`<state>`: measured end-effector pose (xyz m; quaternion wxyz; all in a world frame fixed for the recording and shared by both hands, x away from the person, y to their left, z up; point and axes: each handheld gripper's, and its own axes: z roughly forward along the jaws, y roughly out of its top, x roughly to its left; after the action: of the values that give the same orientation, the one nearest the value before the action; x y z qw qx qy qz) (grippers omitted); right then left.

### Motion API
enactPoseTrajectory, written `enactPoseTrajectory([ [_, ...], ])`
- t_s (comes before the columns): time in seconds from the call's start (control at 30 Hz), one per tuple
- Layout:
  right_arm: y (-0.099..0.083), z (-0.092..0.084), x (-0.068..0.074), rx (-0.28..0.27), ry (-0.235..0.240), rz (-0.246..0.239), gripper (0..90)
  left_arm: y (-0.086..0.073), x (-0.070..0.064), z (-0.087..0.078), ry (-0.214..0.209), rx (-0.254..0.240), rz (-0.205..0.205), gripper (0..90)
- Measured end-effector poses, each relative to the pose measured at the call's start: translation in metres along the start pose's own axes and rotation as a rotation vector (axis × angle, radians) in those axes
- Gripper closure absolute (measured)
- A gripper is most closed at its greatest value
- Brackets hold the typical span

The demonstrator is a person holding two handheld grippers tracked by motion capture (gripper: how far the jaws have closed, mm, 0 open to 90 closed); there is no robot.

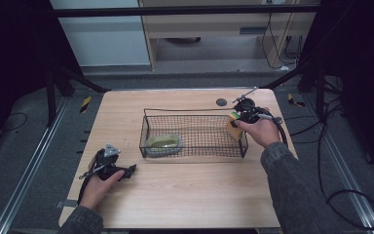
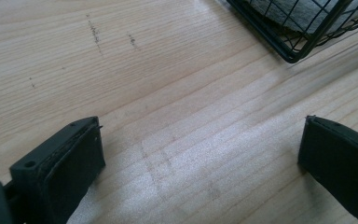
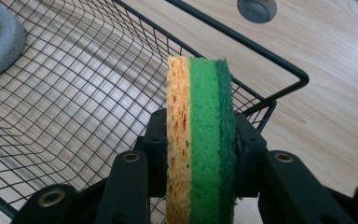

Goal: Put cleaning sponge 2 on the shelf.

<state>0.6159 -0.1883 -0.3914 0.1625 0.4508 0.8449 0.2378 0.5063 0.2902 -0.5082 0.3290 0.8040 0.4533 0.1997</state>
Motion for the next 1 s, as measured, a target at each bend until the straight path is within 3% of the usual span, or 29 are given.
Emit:
enactPoseTrajectory([
  [0.37, -0.005, 0.010, 0.002, 0.013, 0.000, 0.010, 64.8, 0.000, 0.000, 0.000, -0.001, 0.000, 0.000, 0.0],
  [0.93, -0.003, 0.022, 0.009, 0.032, -0.029, -0.012, 64.3, 0.000, 0.000, 0.000, -0.001, 0.000, 0.001, 0.0],
  [1.0, -0.002, 0.022, 0.010, 0.031, -0.028, -0.013, 60.1, 0.000, 0.000, 0.000, -0.002, 0.000, 0.002, 0.0],
])
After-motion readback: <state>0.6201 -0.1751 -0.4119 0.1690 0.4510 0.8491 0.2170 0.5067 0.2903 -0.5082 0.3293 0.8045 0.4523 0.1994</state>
